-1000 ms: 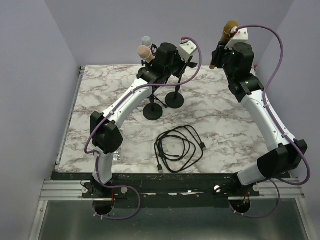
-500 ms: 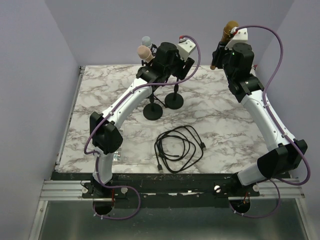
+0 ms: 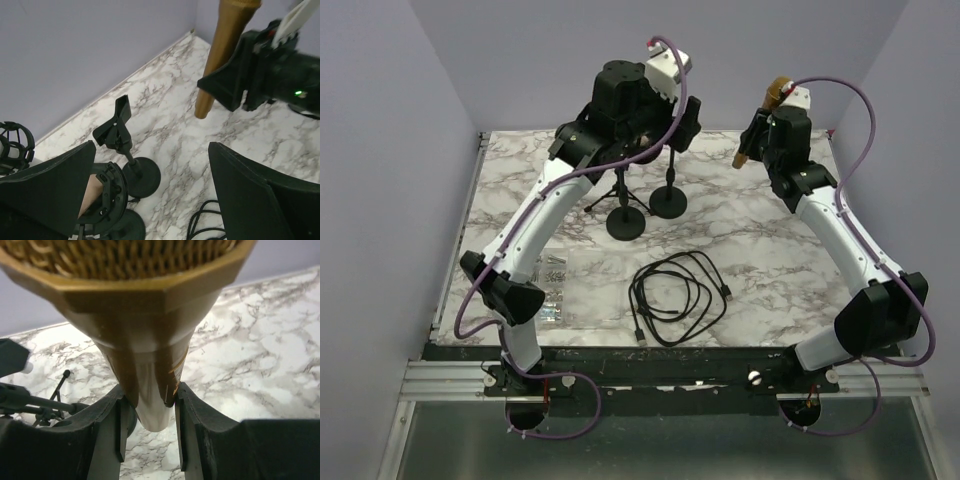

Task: Remove the microphone from the stand

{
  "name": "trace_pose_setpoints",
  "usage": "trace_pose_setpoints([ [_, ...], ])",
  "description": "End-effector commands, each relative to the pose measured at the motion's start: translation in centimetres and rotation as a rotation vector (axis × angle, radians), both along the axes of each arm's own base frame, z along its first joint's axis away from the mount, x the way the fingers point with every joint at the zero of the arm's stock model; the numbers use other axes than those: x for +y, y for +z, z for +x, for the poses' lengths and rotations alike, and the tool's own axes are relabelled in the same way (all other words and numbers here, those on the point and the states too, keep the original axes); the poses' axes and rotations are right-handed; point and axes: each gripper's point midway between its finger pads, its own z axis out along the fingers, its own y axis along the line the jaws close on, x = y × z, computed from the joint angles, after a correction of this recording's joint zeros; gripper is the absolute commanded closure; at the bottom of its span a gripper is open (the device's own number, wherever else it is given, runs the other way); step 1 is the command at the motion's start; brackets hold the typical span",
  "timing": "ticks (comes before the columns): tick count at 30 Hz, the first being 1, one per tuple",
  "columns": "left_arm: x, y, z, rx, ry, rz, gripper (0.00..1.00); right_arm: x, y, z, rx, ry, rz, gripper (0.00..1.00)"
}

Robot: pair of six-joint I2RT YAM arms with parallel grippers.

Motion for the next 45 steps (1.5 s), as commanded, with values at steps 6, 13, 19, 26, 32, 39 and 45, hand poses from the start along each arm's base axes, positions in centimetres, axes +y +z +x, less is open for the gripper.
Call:
trace_pose_setpoints([
  [6, 1.8, 7.5, -9.5, 0.083, -0.153, -0.199, 0.01, -6.2, -6.1, -0.1, 0.114, -0.289, 0.309, 0.99],
  [13, 6.1, 5.1, -13.8, 0.052, -0.113, -0.192, 0.01, -12.8, -11.7, 0.2, 0.178, -0.592, 0.733, 0.99],
  [19, 9.8, 3.7, -14.7, -0.038, -0.009, -0.135, 0.01, -14.4, -15.7, 2.0, 0.266, -0.788, 0.948, 0.99],
  [26, 11.2, 3.1, -15.8, -0.125, 0.032, -0.198, 0.02, -13.9, -20.5, 4.8, 0.432, -0.854, 0.978, 0.99],
  [32, 11.0, 2.2, -15.5, -0.148, 0.039, -0.162, 0.02, -13.7, -23.6, 6.6, 0.493, -0.866, 1.036, 0.99],
  [39, 10.1, 0.8, -15.3, -0.172, 0.021, -0.106, 0.02, -12.2, -27.3, 9.3, 0.643, -0.803, 1.171, 0.99],
  [45, 9.9, 0.8, -15.6, -0.190, 0.007, -0.095, 0.02, -13.0, -29.4, 9.6, 0.689, -0.814, 1.170, 0.99],
])
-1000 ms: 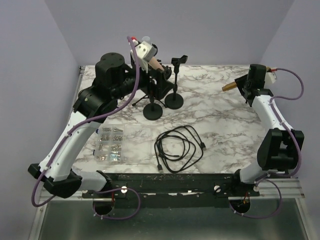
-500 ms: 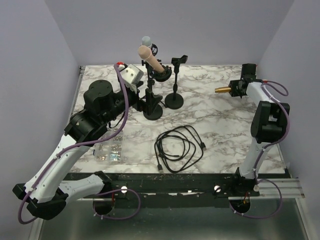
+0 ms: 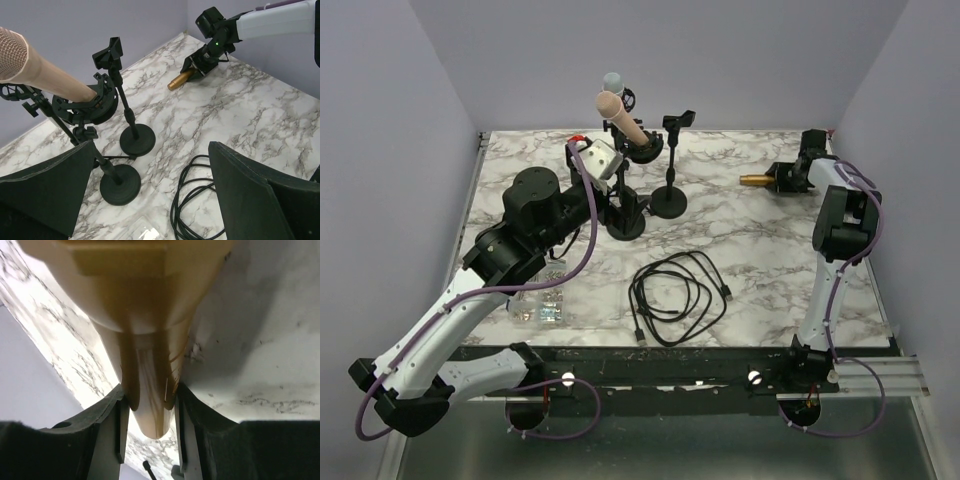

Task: Remove the microphone from the stand

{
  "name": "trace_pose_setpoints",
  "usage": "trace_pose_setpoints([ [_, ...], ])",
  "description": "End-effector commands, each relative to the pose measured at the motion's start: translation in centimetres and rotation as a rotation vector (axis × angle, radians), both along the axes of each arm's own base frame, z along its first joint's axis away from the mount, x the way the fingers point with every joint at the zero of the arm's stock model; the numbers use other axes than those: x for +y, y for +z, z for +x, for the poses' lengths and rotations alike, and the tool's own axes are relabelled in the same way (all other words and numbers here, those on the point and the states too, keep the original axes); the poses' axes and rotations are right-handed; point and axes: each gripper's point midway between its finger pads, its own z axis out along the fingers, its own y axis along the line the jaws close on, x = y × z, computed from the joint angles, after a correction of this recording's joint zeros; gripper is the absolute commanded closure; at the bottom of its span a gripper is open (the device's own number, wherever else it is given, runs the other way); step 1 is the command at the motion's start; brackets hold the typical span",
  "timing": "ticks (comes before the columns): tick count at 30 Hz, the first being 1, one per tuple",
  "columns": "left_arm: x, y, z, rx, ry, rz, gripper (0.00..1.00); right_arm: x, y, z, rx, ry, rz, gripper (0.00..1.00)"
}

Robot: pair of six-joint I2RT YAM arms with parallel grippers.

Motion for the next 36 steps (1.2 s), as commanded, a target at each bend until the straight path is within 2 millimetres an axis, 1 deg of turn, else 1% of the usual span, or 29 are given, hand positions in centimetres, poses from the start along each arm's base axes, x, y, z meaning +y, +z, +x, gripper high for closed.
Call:
trace_pose_setpoints([
  [1, 0.3, 1.2, 0.1, -0.053, 0.018, -0.015, 0.02, -0.1, -1.3, -0.2, 0.043, 0.011, 0.070, 0.99],
  [5, 0.1, 1.1, -0.1, -0.058, 0.006, -0.016, 0.02, -0.4, -2.7, -0.7, 0.067, 0.011, 0.090, 0.98],
  [12, -0.1, 0.6, 0.2, -0.056, 0.011, 0.001, 0.02, -0.6, -4.9, -2.1, 0.109, 0.020, 0.084, 0.76],
  [14, -0.1, 0.5, 0.3, -0.056, 0.011, 0.005, 0.02, -0.5, -5.4, -2.4, 0.116, 0.026, 0.081, 0.66],
  [15, -0.2, 0.5, 0.3, -0.056, 0.010, 0.004, 0.02, -0.5, -5.5, -2.5, 0.117, 0.029, 0.080, 0.63],
  [18, -0.2, 0.4, 0.3, -0.053, 0.009, 0.007, 0.02, -0.5, -6.1, -2.8, 0.129, 0.038, 0.074, 0.58],
  [20, -0.3, 0.4, 0.3, -0.052, 0.008, 0.006, 0.02, -0.6, -6.3, -3.0, 0.134, 0.046, 0.063, 0.52],
  [23, -0.4, 0.4, 0.3, -0.051, 0.005, 0.004, 0.02, -0.8, -6.3, -3.1, 0.136, 0.059, 0.040, 0.41],
  [25, -0.5, 0.2, 0.3, -0.046, 0.004, 0.007, 0.02, -0.8, -6.4, -3.2, 0.137, 0.069, 0.038, 0.38],
  [29, -0.7, 0.2, 0.2, -0.041, -0.003, 0.003, 0.02, -0.8, -6.6, -3.4, 0.139, 0.086, 0.028, 0.27],
  [31, -0.8, 0.1, 0.2, -0.041, -0.006, 0.001, 0.02, -0.8, -6.3, -3.4, 0.136, 0.091, 0.024, 0.25],
  [33, -0.8, 0.0, 0.3, -0.040, -0.004, 0.008, 0.02, -0.8, -5.6, -3.3, 0.116, 0.102, 0.018, 0.23],
  [36, -0.9, -0.1, 0.3, -0.035, -0.005, 0.013, 0.02, -0.3, -4.3, -3.3, 0.091, 0.120, 0.025, 0.12],
])
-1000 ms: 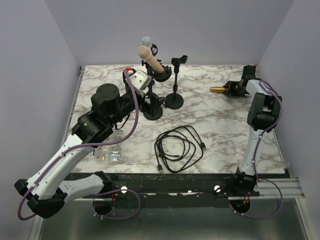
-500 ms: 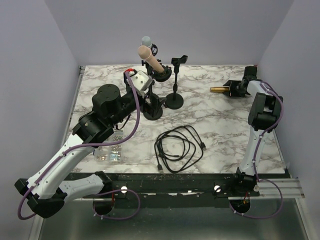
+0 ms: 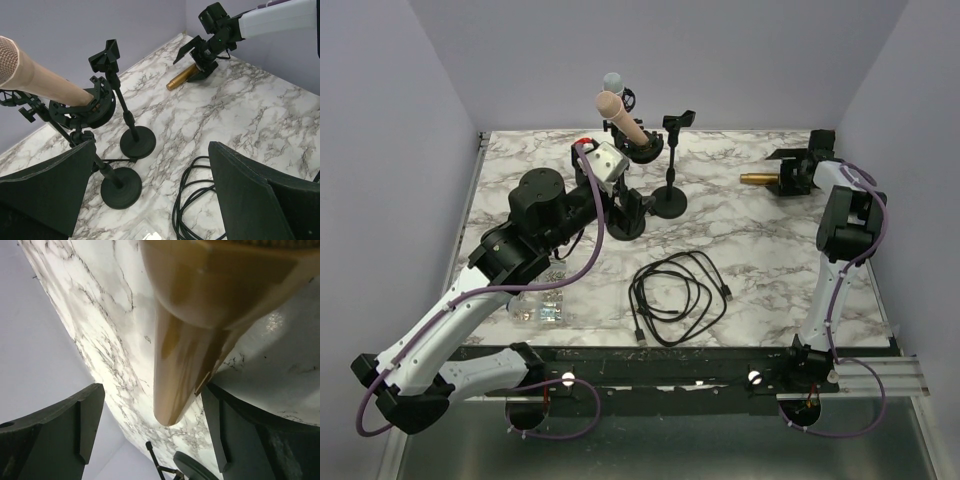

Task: Remove the microphone from the stand

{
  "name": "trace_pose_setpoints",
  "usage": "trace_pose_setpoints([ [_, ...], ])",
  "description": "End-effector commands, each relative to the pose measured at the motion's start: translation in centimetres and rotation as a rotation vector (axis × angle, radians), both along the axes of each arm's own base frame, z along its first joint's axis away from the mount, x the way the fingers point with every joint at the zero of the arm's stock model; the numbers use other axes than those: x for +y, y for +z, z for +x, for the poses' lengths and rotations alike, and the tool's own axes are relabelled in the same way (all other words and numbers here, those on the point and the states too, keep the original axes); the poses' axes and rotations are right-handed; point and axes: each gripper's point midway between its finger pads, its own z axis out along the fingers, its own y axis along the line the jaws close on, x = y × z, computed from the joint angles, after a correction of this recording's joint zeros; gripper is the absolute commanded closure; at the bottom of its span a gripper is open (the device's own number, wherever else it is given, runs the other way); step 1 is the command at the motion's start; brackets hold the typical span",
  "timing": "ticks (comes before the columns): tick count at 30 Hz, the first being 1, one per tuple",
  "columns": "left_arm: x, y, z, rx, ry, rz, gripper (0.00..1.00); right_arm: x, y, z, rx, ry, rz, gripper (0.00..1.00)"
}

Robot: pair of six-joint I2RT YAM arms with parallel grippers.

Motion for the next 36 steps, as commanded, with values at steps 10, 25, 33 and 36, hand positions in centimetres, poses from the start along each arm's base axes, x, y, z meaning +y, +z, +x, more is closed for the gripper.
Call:
trace_pose_setpoints([
  [10, -0.1, 0.1, -0.1, -0.017, 0.008, 0.005, 0.02, 1.2, 0.7, -7.4, 0.058, 0.143, -0.105, 0.00],
  [25, 3.7, 1.1, 1.6, -0.090, 0.241, -0.014, 0.01, 18.7, 19.9, -8.9, -0.722, 0.867, -0.310, 0.00],
  [33, 4.6, 0.1, 2.7, -0.126, 0.318, 0.014, 0.01, 23.9, 27.7, -8.6, -1.005, 0.867, -0.195, 0.00],
  [36, 4.5, 0.4, 2.5, -0.127, 0.309, 0.003, 0.02, 24.5, 28.7, -8.6, -1.042, 0.851, -0.194, 0.00],
])
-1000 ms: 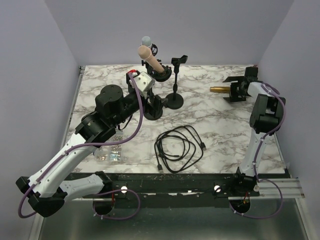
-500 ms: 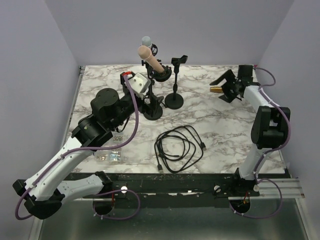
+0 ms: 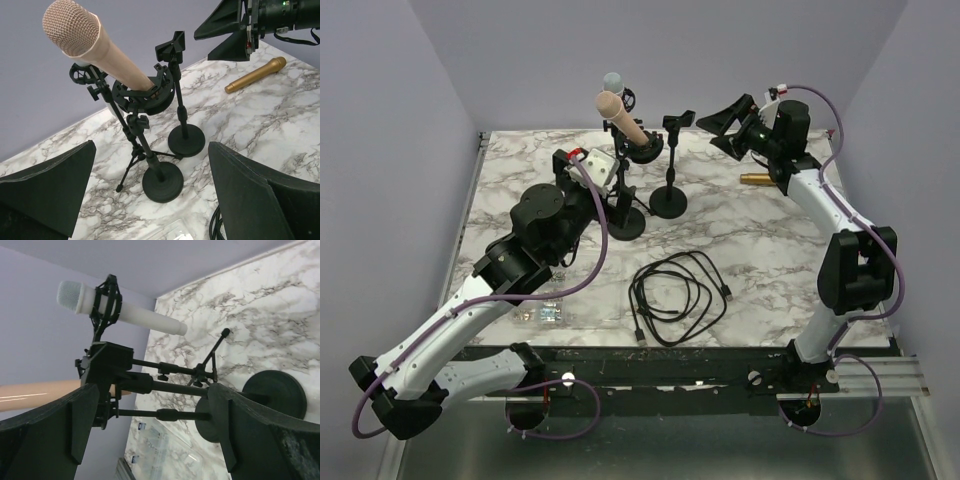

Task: Remove the microphone from the stand

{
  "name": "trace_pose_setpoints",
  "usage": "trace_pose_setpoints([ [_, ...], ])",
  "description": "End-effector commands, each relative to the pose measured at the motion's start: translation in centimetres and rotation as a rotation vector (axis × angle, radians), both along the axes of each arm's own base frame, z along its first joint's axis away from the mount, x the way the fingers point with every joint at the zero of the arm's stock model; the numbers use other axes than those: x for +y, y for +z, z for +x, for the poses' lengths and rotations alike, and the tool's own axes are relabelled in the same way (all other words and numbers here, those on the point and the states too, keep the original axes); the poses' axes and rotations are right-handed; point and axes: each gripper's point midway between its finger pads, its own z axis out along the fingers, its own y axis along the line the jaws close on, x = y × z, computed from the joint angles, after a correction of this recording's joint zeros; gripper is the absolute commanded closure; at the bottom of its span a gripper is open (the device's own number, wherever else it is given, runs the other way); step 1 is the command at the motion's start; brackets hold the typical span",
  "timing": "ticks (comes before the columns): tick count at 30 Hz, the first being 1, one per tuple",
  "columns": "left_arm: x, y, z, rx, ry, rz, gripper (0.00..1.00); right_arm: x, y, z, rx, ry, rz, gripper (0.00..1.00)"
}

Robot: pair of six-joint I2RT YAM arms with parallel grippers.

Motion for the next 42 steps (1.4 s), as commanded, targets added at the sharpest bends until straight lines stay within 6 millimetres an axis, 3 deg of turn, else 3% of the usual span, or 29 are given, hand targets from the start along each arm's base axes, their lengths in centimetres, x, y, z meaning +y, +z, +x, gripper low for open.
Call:
trace_pose_setpoints([
  [1, 0.7, 1.8, -0.1, -0.051, 0.034, -0.039, 0.02, 1.9, 4.3, -0.2, -0.125, 0.047, 0.067, 0.00],
  [9, 1.1, 2.8, -0.8, -0.061, 0.018, -0.071, 0.02, 5.0, 4.1, 1.1, -0.099, 0.095, 0.044, 0.10],
  [16, 0.6, 2.6, -0.9, -0.046, 0.000, -0.071, 0.02, 6.8, 1.6, 1.6, -0.041, 0.098, -0.006, 0.18],
  [25, 0.6, 2.8, -1.0, -0.045, -0.004, -0.081, 0.02, 6.5, -2.0, 1.6, 0.028, 0.062, -0.100, 0.44],
  [42, 0.4, 2.5, -0.8, -0.038, -0.005, -0.074, 0.02, 5.4, -10.3, 0.0, 0.155, 0.028, -0.196, 0.47],
])
